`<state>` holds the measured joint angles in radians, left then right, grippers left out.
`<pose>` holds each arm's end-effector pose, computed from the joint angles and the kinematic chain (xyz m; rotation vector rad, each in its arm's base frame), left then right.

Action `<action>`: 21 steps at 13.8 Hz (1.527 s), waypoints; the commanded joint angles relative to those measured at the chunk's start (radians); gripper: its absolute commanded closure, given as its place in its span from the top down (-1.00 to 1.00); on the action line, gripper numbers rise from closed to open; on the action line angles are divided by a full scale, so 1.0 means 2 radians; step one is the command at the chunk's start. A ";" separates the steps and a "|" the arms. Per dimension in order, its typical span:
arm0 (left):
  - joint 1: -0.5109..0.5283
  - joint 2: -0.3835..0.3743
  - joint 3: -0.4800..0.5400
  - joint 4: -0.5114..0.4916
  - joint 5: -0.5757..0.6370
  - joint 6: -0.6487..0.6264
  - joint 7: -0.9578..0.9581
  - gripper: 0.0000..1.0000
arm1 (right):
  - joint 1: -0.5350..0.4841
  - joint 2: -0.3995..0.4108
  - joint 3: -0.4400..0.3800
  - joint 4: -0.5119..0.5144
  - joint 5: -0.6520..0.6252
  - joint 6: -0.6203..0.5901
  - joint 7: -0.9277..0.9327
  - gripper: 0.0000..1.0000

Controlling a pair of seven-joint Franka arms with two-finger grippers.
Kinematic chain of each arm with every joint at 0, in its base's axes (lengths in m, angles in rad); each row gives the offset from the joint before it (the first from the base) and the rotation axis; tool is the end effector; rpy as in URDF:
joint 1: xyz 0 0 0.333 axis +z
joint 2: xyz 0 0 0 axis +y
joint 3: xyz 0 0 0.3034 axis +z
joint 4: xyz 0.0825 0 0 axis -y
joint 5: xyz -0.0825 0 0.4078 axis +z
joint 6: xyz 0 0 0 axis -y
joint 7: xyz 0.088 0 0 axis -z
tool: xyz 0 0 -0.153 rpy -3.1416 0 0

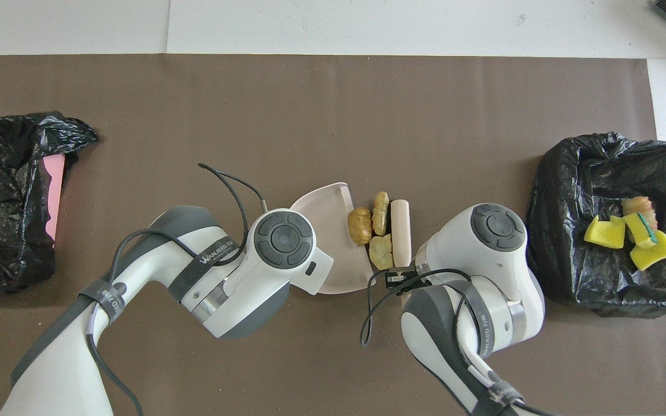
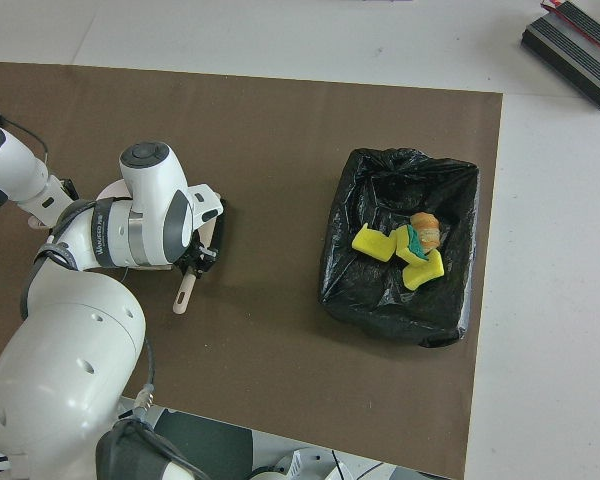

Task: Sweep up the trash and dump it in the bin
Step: 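Carry the dustpan toward the left bag while the right gripper drops the brush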

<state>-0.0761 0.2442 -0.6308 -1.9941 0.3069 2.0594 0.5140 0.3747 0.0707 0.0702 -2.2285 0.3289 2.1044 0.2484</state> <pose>0.4672 -0.3604 0.2803 -2.3228 1.9123 0.1642 0.4597 0.2506 0.2565 -2.9256 -0.0010 0.4037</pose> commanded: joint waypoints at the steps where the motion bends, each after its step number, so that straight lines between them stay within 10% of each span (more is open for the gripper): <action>1: 0.000 -0.018 0.006 -0.025 0.002 0.013 0.009 -1.00 | 0.011 0.011 0.001 0.017 0.092 0.002 -0.009 -1.00; 5: 0.003 -0.019 0.006 -0.030 0.001 0.029 0.009 -1.00 | 0.007 0.004 -0.003 0.035 0.168 -0.031 -0.044 -1.00; 11: 0.040 -0.006 0.006 -0.014 0.001 0.036 0.038 -1.00 | 0.010 -0.077 0.002 0.045 -0.044 -0.116 0.095 -1.00; 21: 0.154 -0.083 0.012 0.001 -0.005 0.000 0.172 -1.00 | 0.109 -0.114 0.009 -0.040 -0.052 -0.074 0.218 -1.00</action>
<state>0.1700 0.1544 -0.6009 -1.9793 0.3072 2.0952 0.7922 0.5835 -0.1286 0.0829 -2.2522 0.2370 1.9101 0.6523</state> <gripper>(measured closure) 0.687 0.740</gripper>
